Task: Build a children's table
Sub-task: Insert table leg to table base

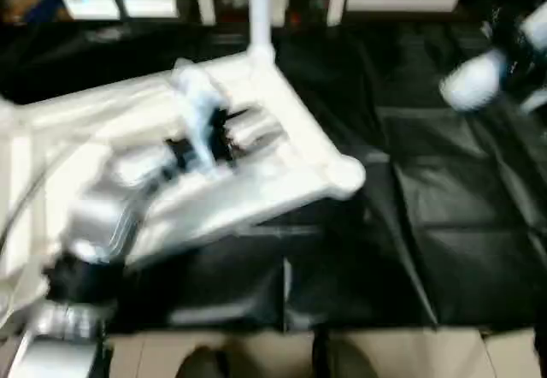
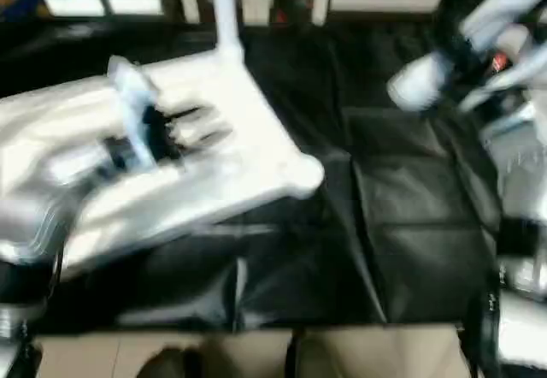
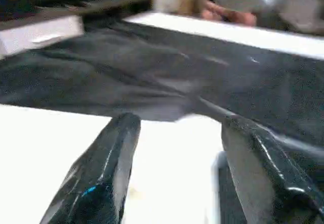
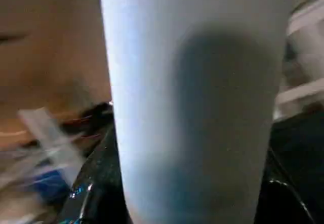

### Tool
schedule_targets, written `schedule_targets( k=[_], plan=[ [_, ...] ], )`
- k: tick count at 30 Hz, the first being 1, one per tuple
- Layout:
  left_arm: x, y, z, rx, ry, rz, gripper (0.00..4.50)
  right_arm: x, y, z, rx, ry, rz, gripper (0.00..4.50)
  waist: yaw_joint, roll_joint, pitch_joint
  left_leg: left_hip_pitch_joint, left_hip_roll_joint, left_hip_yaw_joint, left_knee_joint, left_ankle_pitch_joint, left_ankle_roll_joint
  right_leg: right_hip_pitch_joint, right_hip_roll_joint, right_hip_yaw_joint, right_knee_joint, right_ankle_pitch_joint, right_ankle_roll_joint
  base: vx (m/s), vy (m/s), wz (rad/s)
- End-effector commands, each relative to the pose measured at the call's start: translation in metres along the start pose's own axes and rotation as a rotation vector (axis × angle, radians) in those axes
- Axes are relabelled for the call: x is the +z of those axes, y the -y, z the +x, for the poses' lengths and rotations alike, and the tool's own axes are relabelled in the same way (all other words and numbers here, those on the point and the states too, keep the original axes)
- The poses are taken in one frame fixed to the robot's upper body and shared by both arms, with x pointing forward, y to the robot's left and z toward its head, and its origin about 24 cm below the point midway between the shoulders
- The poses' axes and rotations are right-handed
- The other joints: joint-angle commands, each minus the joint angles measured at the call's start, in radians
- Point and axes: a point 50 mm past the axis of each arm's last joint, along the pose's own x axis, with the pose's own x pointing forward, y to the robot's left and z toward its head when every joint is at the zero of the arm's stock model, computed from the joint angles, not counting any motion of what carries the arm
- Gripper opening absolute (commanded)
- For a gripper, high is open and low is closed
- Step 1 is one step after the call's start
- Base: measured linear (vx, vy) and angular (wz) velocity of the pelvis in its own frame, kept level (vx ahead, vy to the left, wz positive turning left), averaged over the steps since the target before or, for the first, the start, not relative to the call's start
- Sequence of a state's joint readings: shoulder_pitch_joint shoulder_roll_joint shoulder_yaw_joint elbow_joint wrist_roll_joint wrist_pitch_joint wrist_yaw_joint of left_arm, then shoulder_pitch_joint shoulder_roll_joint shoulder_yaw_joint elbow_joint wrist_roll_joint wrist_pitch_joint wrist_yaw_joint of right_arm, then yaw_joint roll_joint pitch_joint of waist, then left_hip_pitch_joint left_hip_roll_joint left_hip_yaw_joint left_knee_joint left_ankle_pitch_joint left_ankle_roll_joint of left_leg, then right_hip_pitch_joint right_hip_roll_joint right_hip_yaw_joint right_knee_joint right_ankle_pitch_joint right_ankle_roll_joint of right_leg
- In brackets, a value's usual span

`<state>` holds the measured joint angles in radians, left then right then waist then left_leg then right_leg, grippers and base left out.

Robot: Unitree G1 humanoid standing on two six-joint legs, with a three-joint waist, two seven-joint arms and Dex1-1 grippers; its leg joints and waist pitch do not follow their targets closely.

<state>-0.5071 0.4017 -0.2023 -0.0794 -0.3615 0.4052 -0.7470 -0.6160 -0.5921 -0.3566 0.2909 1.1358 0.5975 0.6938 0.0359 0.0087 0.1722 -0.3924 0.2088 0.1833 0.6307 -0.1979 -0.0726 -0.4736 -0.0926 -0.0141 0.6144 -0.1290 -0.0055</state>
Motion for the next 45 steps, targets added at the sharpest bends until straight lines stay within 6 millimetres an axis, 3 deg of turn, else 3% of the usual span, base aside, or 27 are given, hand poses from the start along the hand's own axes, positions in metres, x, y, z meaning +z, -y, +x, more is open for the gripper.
schedule_targets(
  k=[1,4,7,8,12,13,16,20,26,29,33,36,37,39,41,43,45],
  plan=[
    [0.002,0.012,0.005,-0.032,0.009,0.051,2.93,0.004,-0.023,0.0,0.173,-0.035,0.101,1.89,0.003,-0.011,-0.085,0.021,-0.002,0.013,-0.082,-0.129,0.123,0.075,-0.003,0.012,-0.063,-0.186,-0.287,0.0,0.0,0.0],
    [-0.007,0.02,0.008,-0.054,-0.027,0.096,2.93,0.004,-0.032,-0.005,0.226,-0.045,0.213,1.88,0.0,-0.02,-0.075,0.016,-0.005,0.013,-0.089,-0.133,0.097,0.074,-0.005,0.014,-0.075,-0.247,-0.243,0.0,0.0,0.0],
    [-0.012,0.024,0.007,-0.065,-0.059,0.104,2.93,0.008,-0.036,-0.01,0.205,-0.031,0.254,1.88,0.0,-0.02,-0.076,0.015,-0.007,0.013,-0.09,-0.102,0.078,0.071,-0.007,0.015,-0.075,-0.256,-0.216,0.0,0.0,0.0],
    [-0.012,0.024,0.007,-0.066,-0.06,0.104,3.21,0.009,-0.037,-0.01,0.204,-0.029,0.258,1.88,0.0,-0.019,-0.075,0.016,-0.007,0.013,-0.091,-0.095,0.076,0.07,-0.007,0.015,-0.077,-0.253,-0.214,0.0,0.0,0.0],
    [-0.018,0.027,0.008,-0.042,-0.091,0.128,3.51,0.014,-0.04,-0.012,0.219,-0.03,0.328,1.88,-0.003,-0.024,-0.072,0.013,-0.01,0.014,-0.093,-0.066,0.084,0.073,-0.006,0.013,-0.076,-0.22,-0.209,0.0,0.0,0.0],
    [-0.019,0.028,0.008,-0.036,-0.093,0.13,3.66,0.015,-0.041,-0.012,0.229,-0.026,0.35,1.88,-0.005,-0.031,-0.07,0.01,-0.011,0.016,-0.095,-0.061,0.089,0.074,-0.006,0.013,-0.078,-0.218,-0.204,0.0,0.0,0.0],
    [-0.021,0.031,0.008,-0.039,-0.103,0.149,3.76,0.017,-0.043,-0.013,0.243,-0.019,0.389,1.88,-0.004,-0.029,-0.067,0.013,-0.011,0.018,-0.096,-0.039,0.099,0.072,-0.005,0.014,-0.079,-0.2,-0.204,0.0,0.0,0.0],
    [-0.027,0.03,0.007,-0.006,-0.127,0.161,4.01,0.022,-0.051,-0.014,0.311,0.008,0.443,1.88,-0.001,-0.03,-0.065,0.017,-0.009,0.021,-0.097,0.007,0.125,0.073,-0.002,0.014,-0.072,-0.111,-0.227,0.0,0.0,0.0],
    [-0.03,0.035,0.009,-0.003,-0.135,0.161,4.05,0.022,-0.057,-0.014,0.332,-0.006,0.456,1.88,0.001,-0.03,-0.059,0.02,-0.006,0.023,-0.101,0.008,0.128,0.072,-0.004,0.013,-0.076,-0.117,-0.237,0.0,0.0,0.0],
    [-0.033,0.038,0.012,-0.013,-0.145,0.174,4.05,0.017,-0.052,-0.01,0.208,-0.046,0.358,1.88,0.001,-0.032,-0.057,0.019,-0.005,0.024,-0.103,0.017,0.108,0.071,-0.003,0.013,-0.077,-0.122,-0.226,0.0,0.0,0.0],
    [-0.034,0.048,0.018,-0.043,-0.132,0.164,3.69,-0.002,-0.038,0.002,-0.035,-0.132,0.03,1.88,0.002,-0.027,-0.057,0.02,-0.007,0.026,-0.103,0.013,0.072,0.071,-0.005,0.013,-0.078,-0.12,-0.215,0.0,0.0,0.0],
    [-0.034,0.054,0.02,-0.071,-0.12,0.149,3.63,-0.008,-0.041,0.007,-0.04,-0.129,-0.019,1.88,0.002,-0.026,-0.057,0.02,-0.005,0.026,-0.105,0.0,0.076,0.072,-0.006,0.015,-0.076,-0.099,-0.222,0.0,0.0,0.0],
    [-0.034,0.056,0.02,-0.083,-0.121,0.146,3.29,-0.013,-0.045,0.01,-0.034,-0.136,-0.046,1.88,0.002,-0.025,-0.056,0.021,-0.005,0.025,-0.106,-0.01,0.084,0.074,-0.006,0.016,-0.075,-0.09,-0.23,0.0,0.0,0.0],
    [-0.034,0.057,0.02,-0.089,-0.127,0.147,3.3,-0.016,-0.046,0.01,-0.032,-0.147,-0.063,1.88,0.001,-0.024,-0.054,0.021,-0.004,0.025,-0.106,-0.008,0.091,0.075,-0.005,0.017,-0.074,-0.08,-0.233,0.0,0.0,0.0],
    [-0.041,0.053,0.016,-0.091,-0.187,0.183,3.25,-0.023,-0.047,0.009,-0.031,-0.192,-0.127,1.88,0.001,-0.021,-0.054,0.021,-0.004,0.024,-0.106,-0.001,0.098,0.075,-0.005,0.016,-0.073,-0.071,-0.23,0.0,0.0,0.0],
    [-0.045,0.048,0.013,-0.079,-0.225,0.204,2.83,-0.028,-0.047,0.008,-0.023,-0.214,-0.158,1.88,0.0,-0.017,-0.055,0.023,-0.003,0.024,-0.106,-0.001,0.098,0.075,-0.005,0.016,-0.073,-0.068,-0.233,0.0,0.0,0.0],
    [-0.048,0.043,0.008,-0.065,-0.253,0.205,2.89,-0.032,-0.047,0.007,-0.016,-0.229,-0.193,1.88,0.0,-0.016,-0.057,0.023,-0.004,0.024,-0.105,-0.007,0.095,0.077,-0.005,0.017,-0.071,-0.069,-0.233,0.0,0.0,0.0]
  ],
)
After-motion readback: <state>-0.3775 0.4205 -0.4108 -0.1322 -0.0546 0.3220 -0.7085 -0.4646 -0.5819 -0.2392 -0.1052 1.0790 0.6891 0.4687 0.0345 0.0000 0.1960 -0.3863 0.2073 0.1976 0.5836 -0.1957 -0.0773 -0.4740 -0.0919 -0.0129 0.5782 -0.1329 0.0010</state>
